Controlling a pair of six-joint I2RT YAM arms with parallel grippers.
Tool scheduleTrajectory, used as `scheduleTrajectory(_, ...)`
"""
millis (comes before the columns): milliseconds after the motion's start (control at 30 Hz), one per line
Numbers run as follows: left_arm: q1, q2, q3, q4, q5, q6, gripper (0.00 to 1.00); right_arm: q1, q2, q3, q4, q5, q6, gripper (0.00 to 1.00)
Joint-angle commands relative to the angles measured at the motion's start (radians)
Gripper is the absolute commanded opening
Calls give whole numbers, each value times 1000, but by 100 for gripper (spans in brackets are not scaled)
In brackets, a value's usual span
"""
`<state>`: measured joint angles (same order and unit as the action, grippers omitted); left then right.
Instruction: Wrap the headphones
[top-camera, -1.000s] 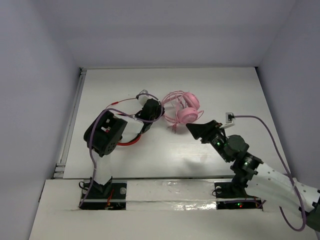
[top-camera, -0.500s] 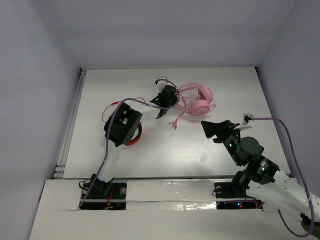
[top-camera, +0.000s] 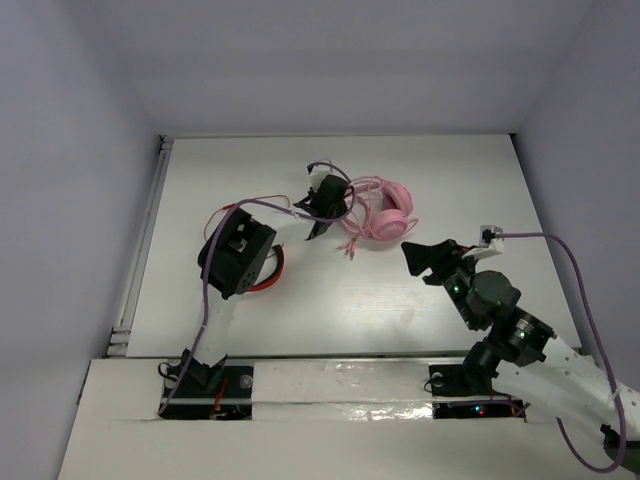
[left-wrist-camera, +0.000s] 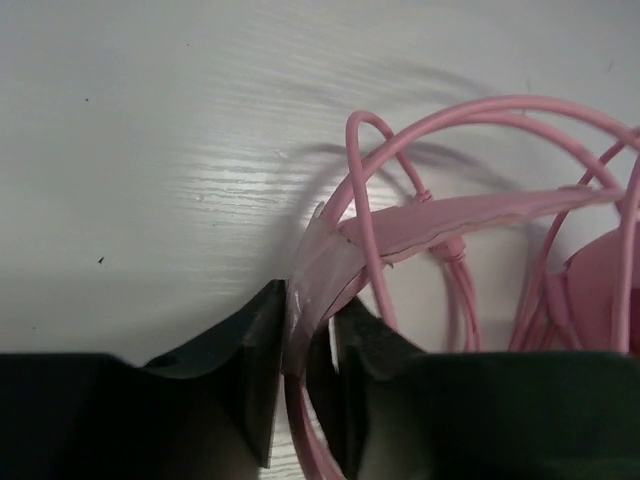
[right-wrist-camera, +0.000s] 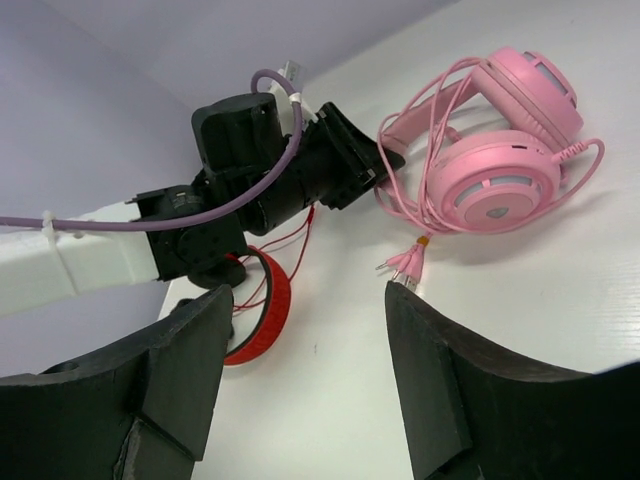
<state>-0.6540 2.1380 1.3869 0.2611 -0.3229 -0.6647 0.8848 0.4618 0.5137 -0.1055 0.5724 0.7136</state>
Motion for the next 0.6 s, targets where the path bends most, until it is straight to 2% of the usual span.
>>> scheduleTrajectory(0, 2, -38, 50, -59, 28, 72, 28, 8, 3, 40, 32, 3, -13, 67)
scheduleTrajectory(33, 11, -41, 52, -68, 69, 80, 35, 8, 3, 42, 32, 1, -16, 65)
scheduleTrajectory(67, 11, -55, 58, -97, 91, 98, 46, 8, 6, 46, 36, -5, -17, 57)
scheduleTrajectory(100, 11, -55, 58, -120, 91, 106, 47, 8, 11, 49, 41, -9, -17, 50)
scheduleTrajectory(167, 11, -99, 44, -149, 137, 125, 62, 8, 27, 63, 38, -14, -26, 38)
scheduleTrajectory(200, 11, -116, 35, -183, 156, 135, 68, 8, 52, 81, 32, -16, -31, 23)
scheduleTrajectory(233, 11, -154, 17, -207, 157, 146, 75, 8, 64, 94, 24, -14, -34, 17)
scheduleTrajectory(300, 11, -214, -49, -192, 160, 149, 85, 8, 90, 114, 10, -13, -45, 12)
scheduleTrajectory(333, 11, -281, -130, -183, 153, 151, 99, 8, 107, 132, 6, -13, -52, 12)
scheduleTrajectory(467, 11, -441, -287, -180, 116, 155, 99, 8, 115, 157, -3, -5, -74, 12)
scheduleTrajectory(567, 11, -582, -397, -187, 102, 151, 99, 8, 101, 175, -11, 4, -92, 20)
